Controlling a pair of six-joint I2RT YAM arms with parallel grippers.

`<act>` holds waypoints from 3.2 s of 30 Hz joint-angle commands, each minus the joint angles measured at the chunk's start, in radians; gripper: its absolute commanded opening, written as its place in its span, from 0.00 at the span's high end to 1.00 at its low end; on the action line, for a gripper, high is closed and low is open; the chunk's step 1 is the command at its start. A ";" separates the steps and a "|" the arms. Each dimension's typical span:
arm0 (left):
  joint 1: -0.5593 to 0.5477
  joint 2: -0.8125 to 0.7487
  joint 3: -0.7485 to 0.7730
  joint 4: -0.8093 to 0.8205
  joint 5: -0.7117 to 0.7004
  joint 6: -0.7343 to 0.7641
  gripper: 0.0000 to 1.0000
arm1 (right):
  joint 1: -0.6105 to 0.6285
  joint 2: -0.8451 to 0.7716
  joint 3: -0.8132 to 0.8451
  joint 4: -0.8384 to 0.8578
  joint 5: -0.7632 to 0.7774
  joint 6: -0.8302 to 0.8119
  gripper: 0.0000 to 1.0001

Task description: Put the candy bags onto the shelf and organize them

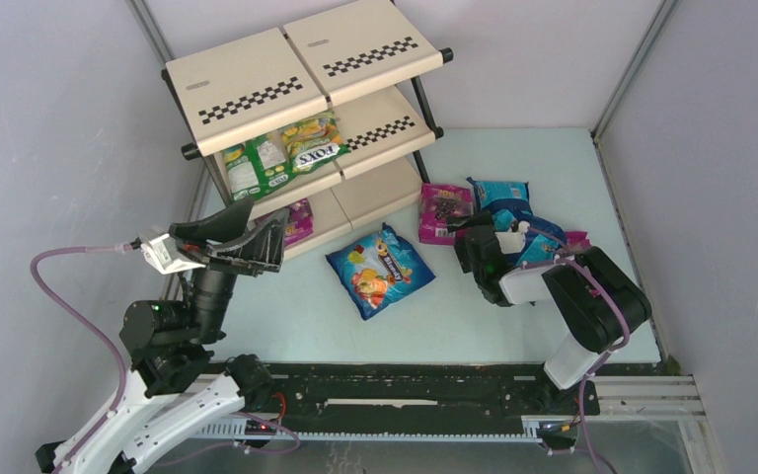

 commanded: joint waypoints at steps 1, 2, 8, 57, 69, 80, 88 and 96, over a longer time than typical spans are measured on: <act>-0.010 -0.002 -0.017 0.030 -0.020 0.028 0.00 | -0.048 -0.004 -0.032 -0.017 0.056 0.012 0.01; -0.009 -0.001 -0.016 0.030 -0.018 0.028 0.00 | -0.054 -0.007 -0.034 -0.020 0.054 0.012 0.01; -0.011 0.000 -0.018 0.030 -0.020 0.026 0.00 | -0.083 -0.046 -0.036 -0.129 0.075 0.050 0.02; -0.010 0.012 -0.016 0.030 -0.004 0.028 0.00 | -0.119 -0.217 -0.027 -0.161 -0.114 0.091 0.77; -0.009 0.013 -0.015 0.029 -0.001 0.028 0.00 | -0.143 -0.251 -0.089 0.058 -0.263 0.154 0.87; -0.010 0.013 -0.015 0.029 0.003 0.028 0.00 | -0.130 -0.236 -0.063 0.173 -0.320 0.178 0.92; -0.009 0.012 -0.015 0.029 0.003 0.028 0.00 | -0.084 -0.188 0.050 0.193 -0.341 0.178 0.93; -0.011 0.016 -0.016 0.030 0.001 0.025 0.00 | -0.023 -0.100 0.166 0.245 -0.359 0.198 0.94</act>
